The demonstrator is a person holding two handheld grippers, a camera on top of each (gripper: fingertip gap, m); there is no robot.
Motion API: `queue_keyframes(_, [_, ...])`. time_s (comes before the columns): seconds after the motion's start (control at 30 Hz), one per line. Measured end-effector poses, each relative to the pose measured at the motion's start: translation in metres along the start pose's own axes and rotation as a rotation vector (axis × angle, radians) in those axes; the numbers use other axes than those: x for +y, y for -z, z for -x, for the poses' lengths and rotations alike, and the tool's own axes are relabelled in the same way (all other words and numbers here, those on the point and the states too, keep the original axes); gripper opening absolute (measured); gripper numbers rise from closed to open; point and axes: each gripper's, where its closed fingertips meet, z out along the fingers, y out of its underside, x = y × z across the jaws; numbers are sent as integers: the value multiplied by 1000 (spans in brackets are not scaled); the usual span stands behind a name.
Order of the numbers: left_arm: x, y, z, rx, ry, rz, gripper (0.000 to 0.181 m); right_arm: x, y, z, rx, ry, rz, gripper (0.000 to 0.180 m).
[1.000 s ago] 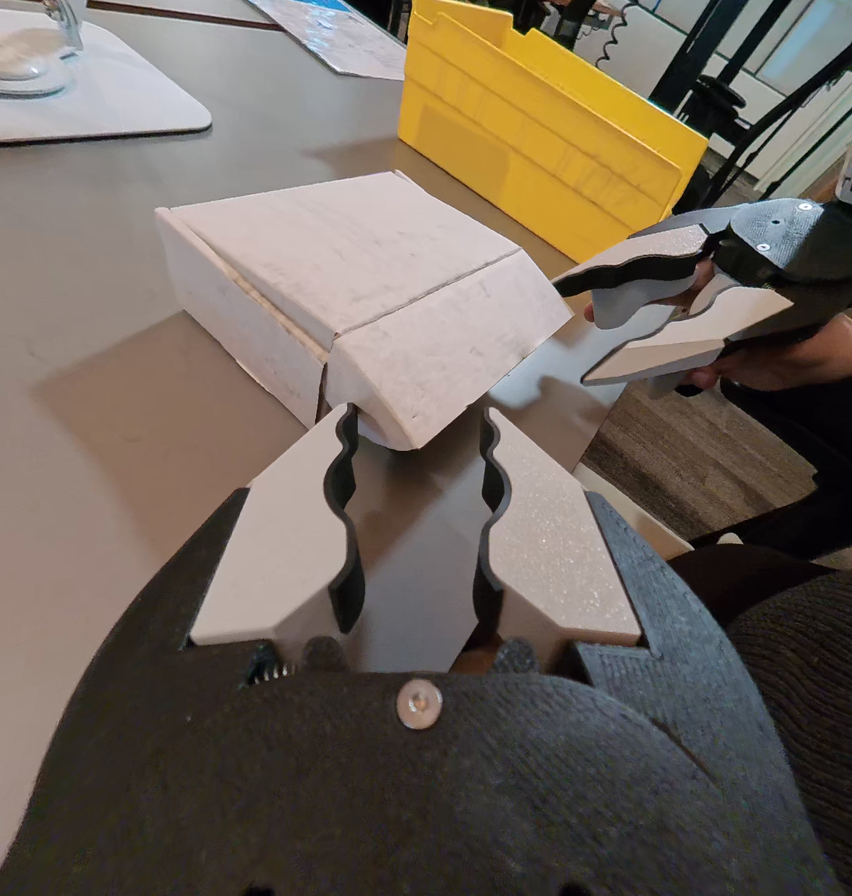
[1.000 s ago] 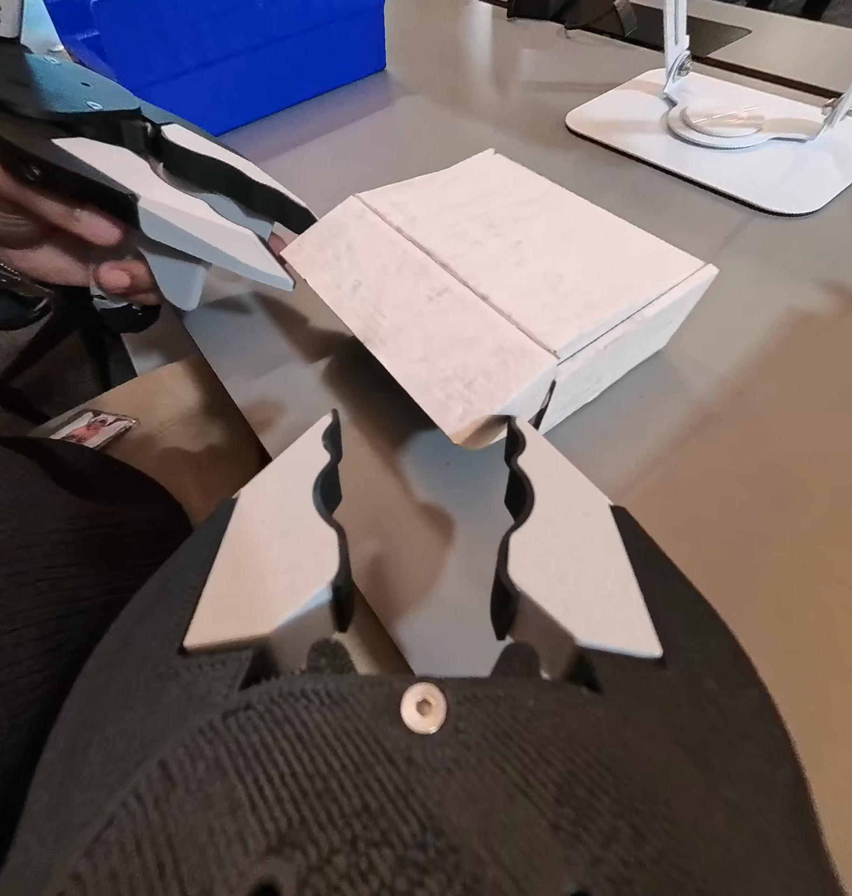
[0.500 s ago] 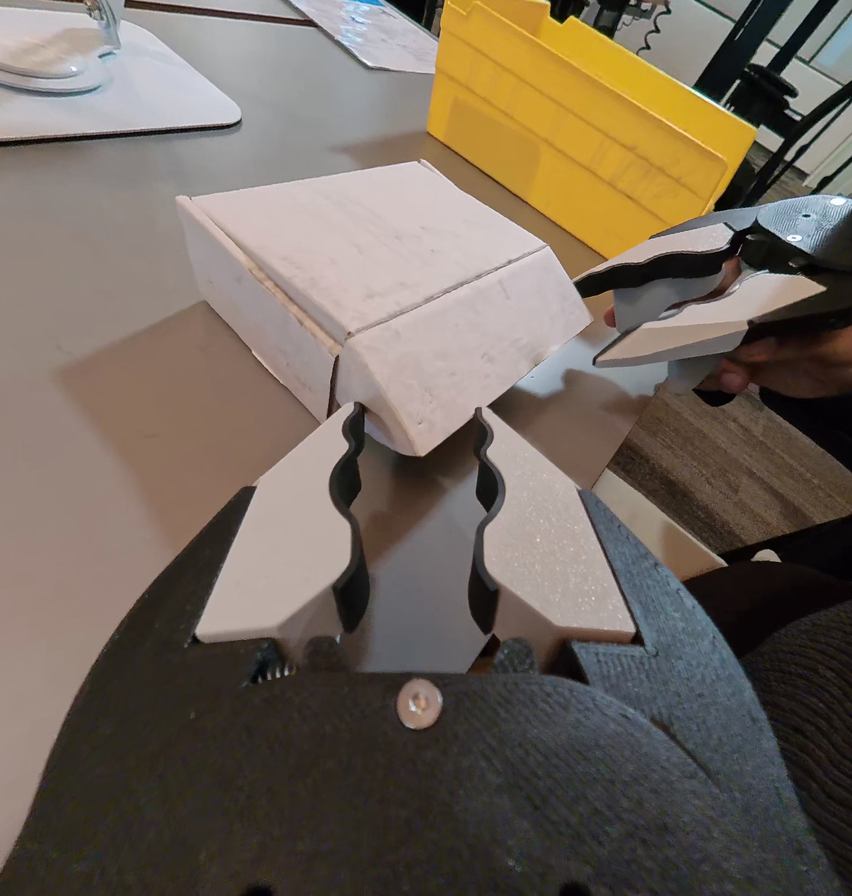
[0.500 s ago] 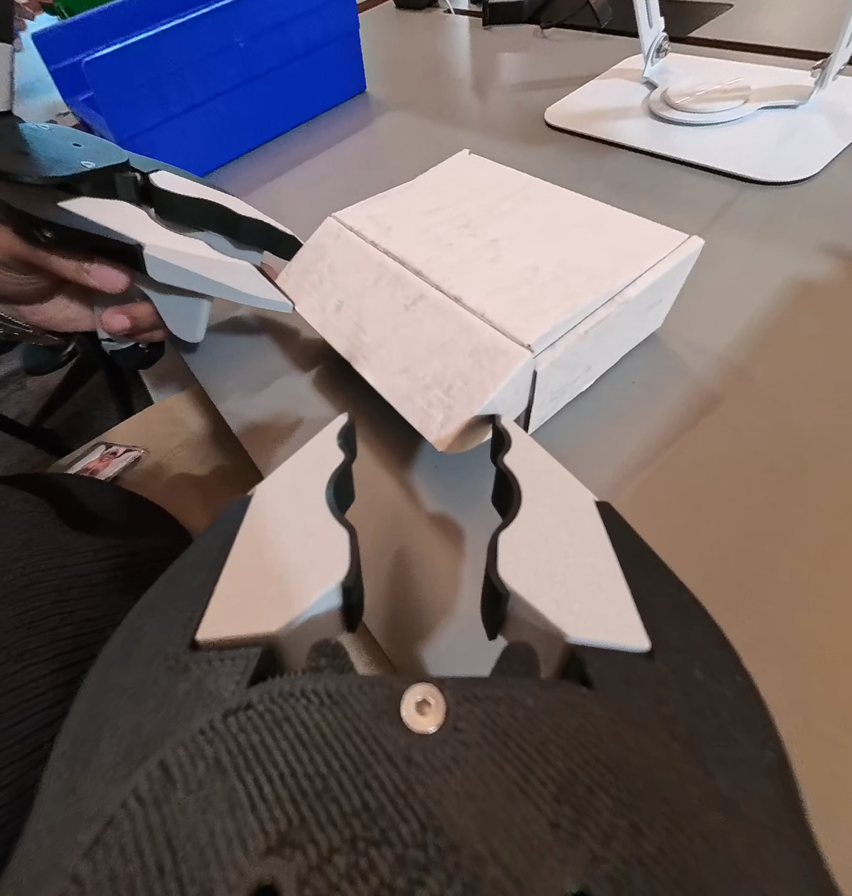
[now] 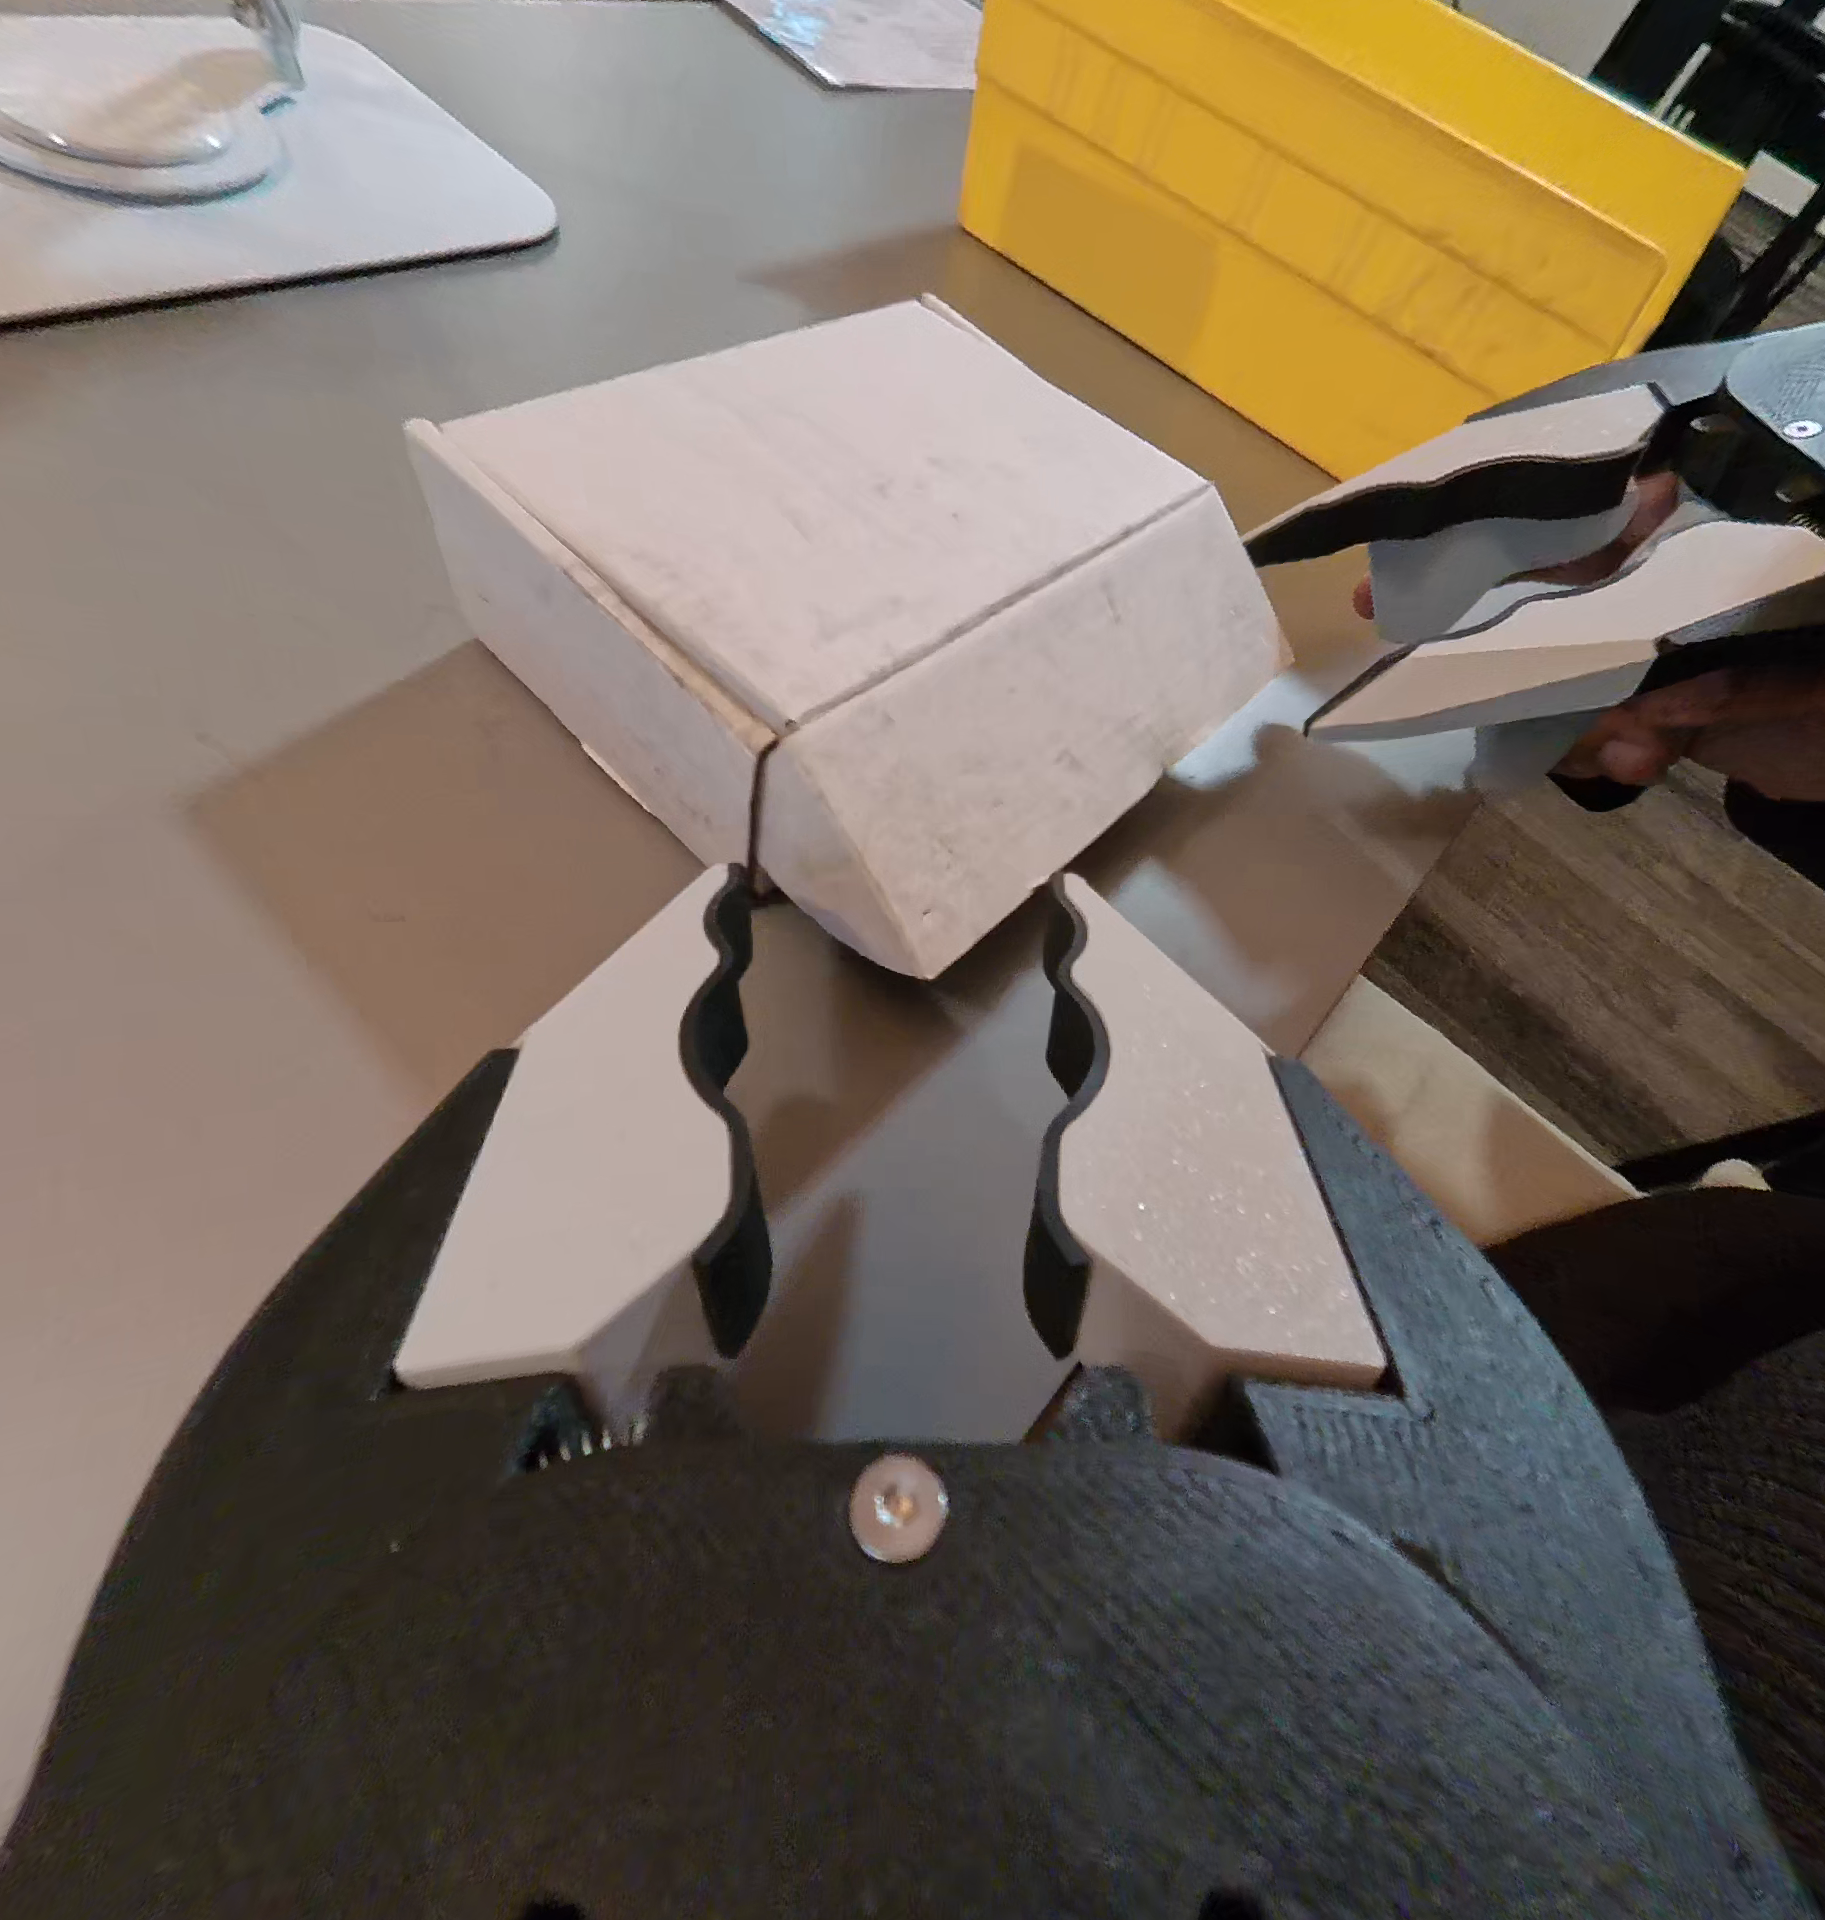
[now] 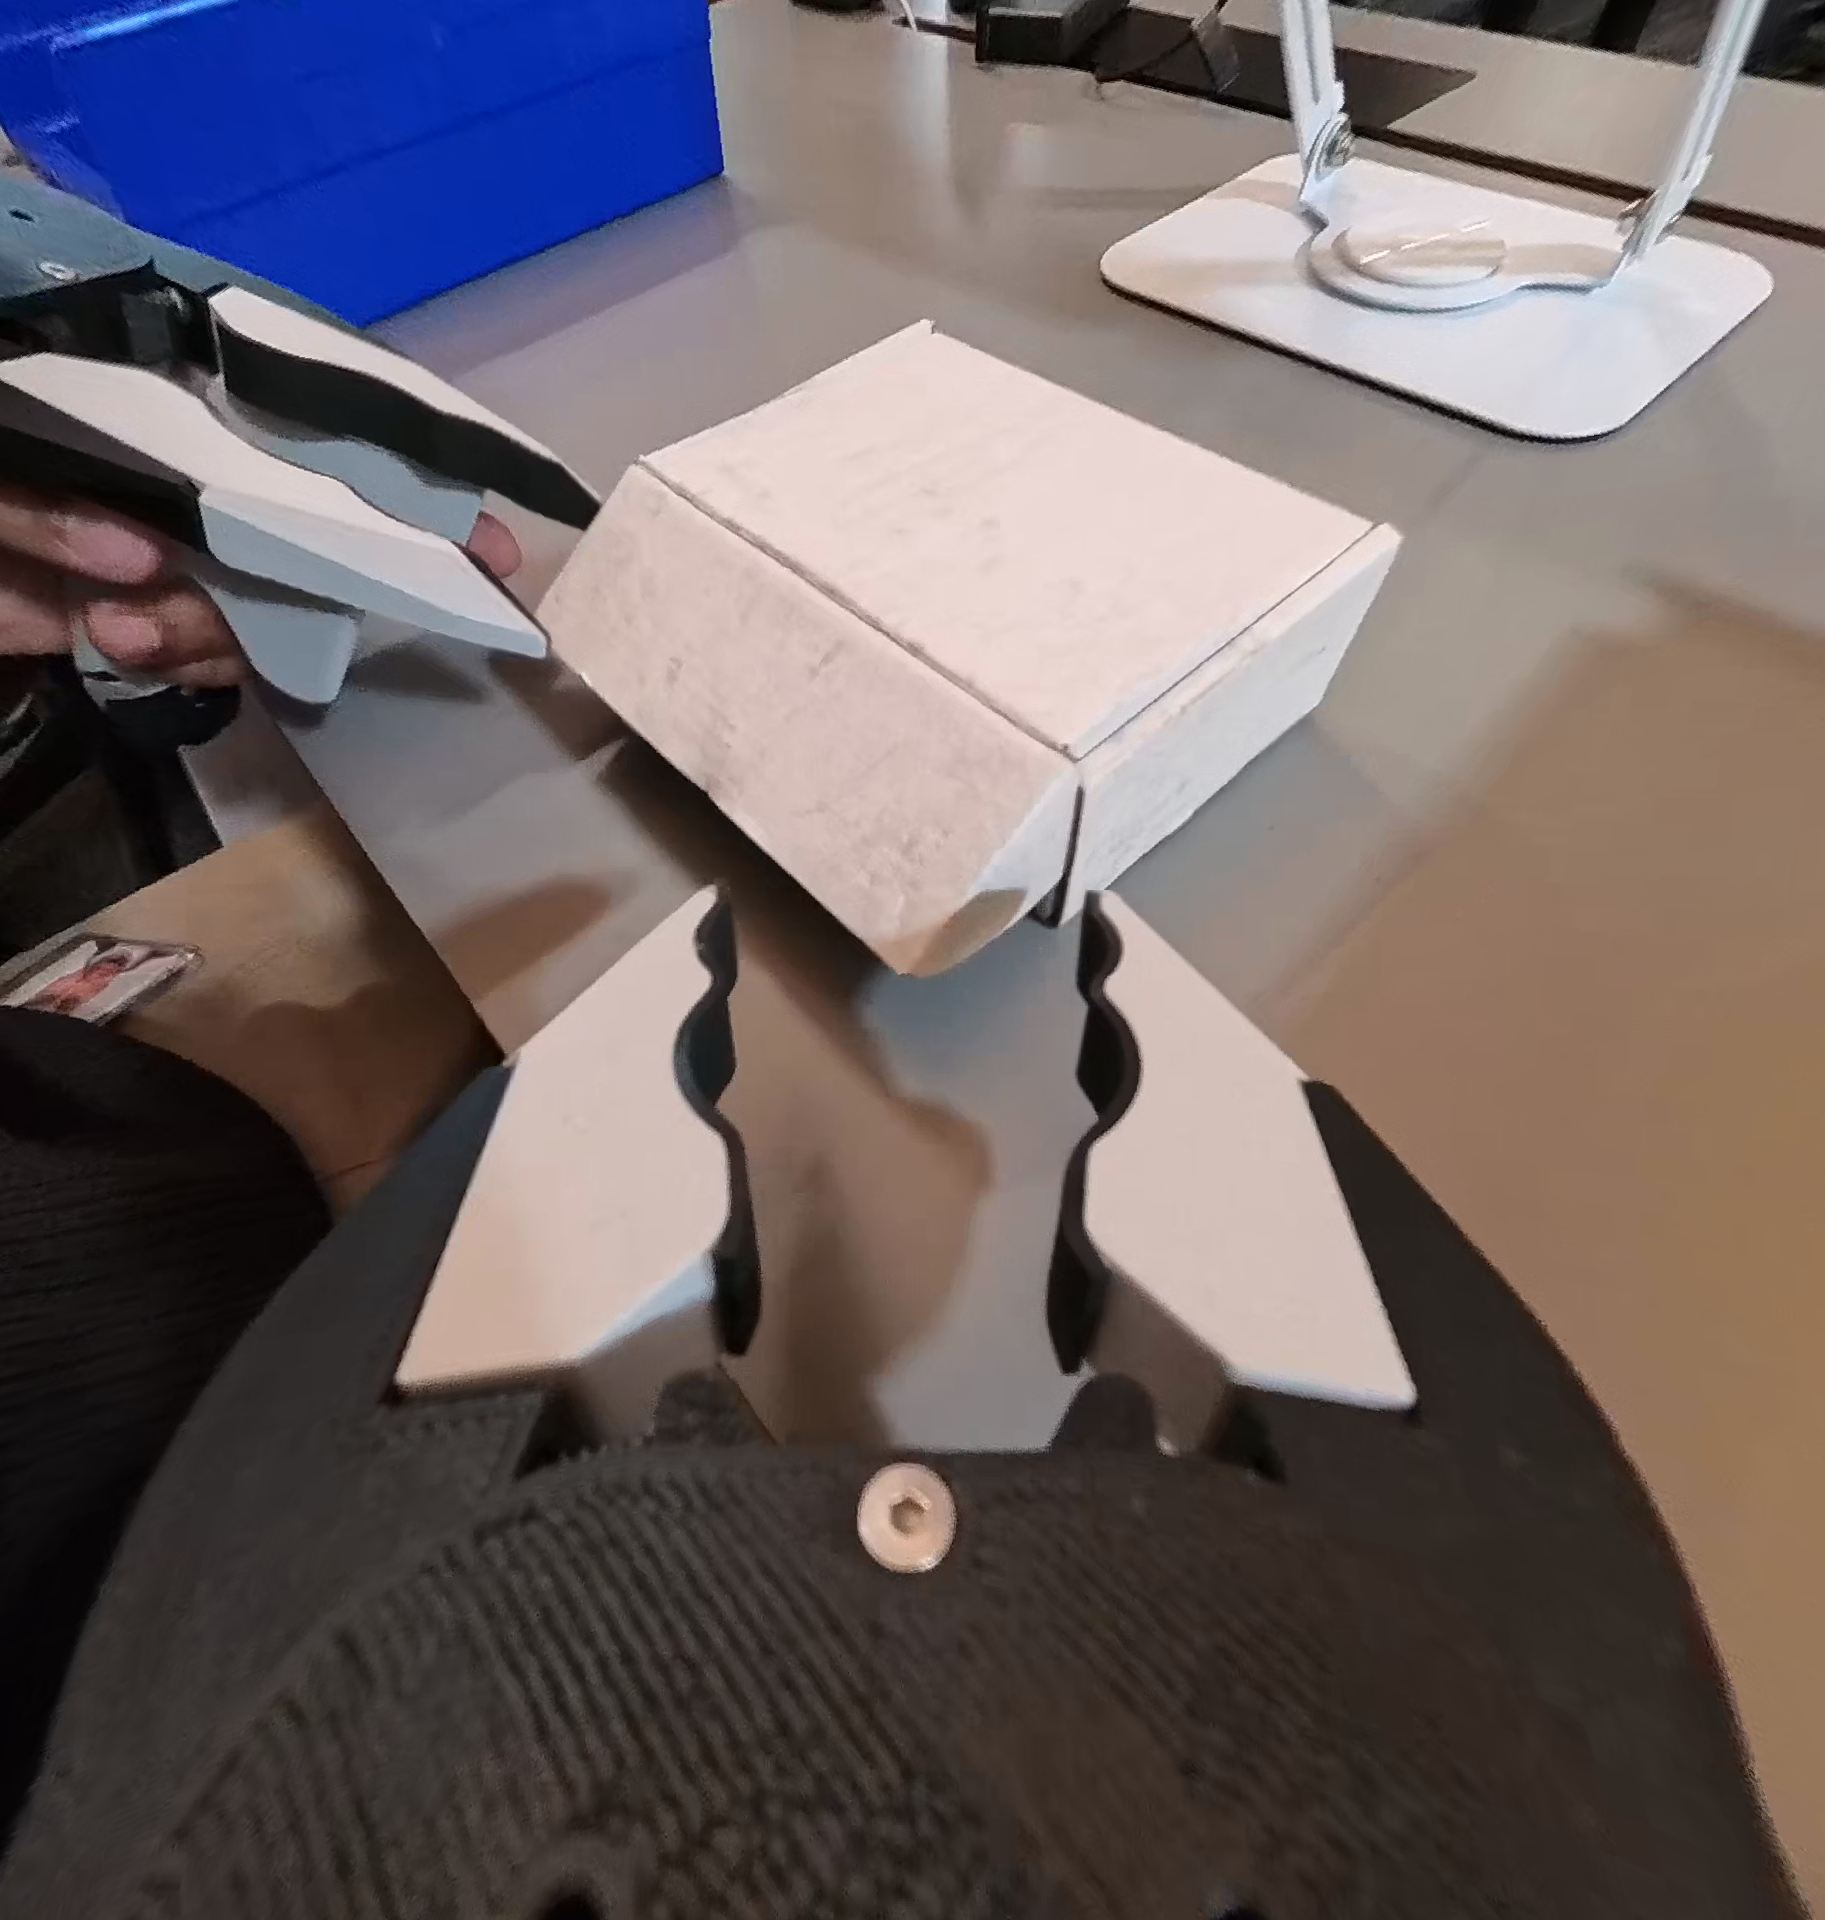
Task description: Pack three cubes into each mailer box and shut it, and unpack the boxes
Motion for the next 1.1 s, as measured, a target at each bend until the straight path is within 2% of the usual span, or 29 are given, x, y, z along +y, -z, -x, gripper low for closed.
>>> queue_keyframes(0.17, [-6,-3,12,-4,18,-1,62,-5,-4,-13,-13,-43,-22,69])
queue_keyframes(0.4, [-6,-20,15,98,-18,101,70,0,-14,-18,-110,-158,46,66])
queue_keyframes(0.5, [-6,-24,12,150,-31,125,68,-1,-23,-19,-151,-144,76,56])
queue_keyframes(0.7, [-6,-26,19,147,-36,137,65,-3,-30,-24,-186,-155,88,52])
queue_keyframes(1.1, [-1,-31,29,-1,-177,177,54,2,-34,-29,-43,-36,146,36])
